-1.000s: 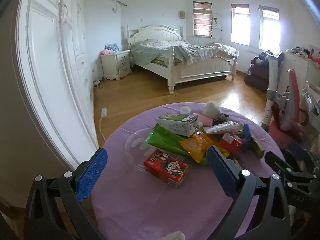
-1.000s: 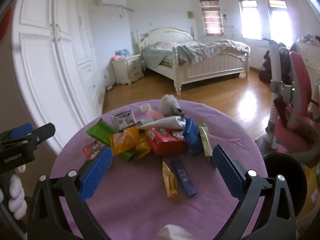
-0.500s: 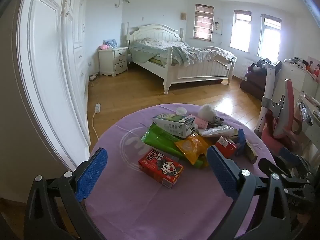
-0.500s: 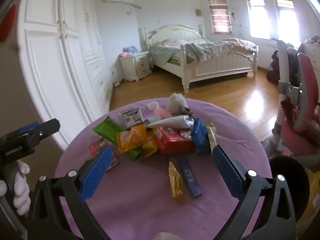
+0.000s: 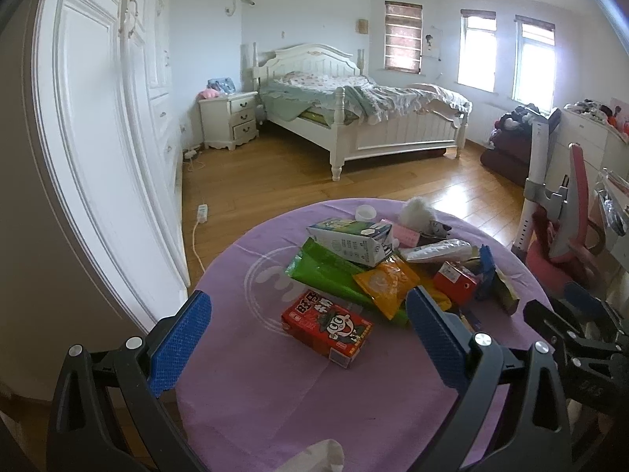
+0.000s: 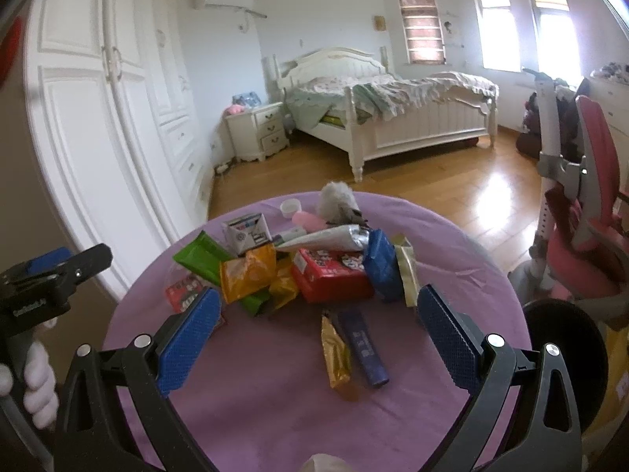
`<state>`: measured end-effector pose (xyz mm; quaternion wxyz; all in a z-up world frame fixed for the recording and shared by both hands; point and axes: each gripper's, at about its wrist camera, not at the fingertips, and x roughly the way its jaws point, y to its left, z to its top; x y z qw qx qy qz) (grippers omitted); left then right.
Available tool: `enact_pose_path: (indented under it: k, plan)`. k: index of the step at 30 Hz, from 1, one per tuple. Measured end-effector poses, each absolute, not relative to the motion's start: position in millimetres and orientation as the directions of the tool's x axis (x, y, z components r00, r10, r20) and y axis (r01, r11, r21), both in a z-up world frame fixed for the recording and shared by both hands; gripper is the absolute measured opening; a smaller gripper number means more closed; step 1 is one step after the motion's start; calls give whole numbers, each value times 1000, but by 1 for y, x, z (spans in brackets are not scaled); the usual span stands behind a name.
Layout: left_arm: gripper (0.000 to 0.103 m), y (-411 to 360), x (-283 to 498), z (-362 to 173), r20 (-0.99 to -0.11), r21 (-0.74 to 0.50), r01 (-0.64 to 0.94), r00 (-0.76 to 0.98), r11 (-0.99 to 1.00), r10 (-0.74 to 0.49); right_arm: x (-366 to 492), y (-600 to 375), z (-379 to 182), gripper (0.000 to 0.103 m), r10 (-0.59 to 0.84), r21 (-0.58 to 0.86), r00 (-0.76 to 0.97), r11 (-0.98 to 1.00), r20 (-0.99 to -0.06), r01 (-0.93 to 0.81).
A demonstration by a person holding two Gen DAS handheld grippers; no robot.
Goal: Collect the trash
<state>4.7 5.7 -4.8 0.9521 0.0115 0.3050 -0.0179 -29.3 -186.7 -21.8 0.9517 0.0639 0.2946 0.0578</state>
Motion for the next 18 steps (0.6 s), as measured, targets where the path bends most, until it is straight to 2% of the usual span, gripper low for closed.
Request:
enact_pose_path:
  k: [18]
  plan:
    - [98, 8, 6, -7, -583, -34, 92, 807, 995, -95, -27, -187, -27, 99, 171, 174, 805, 981, -568, -86]
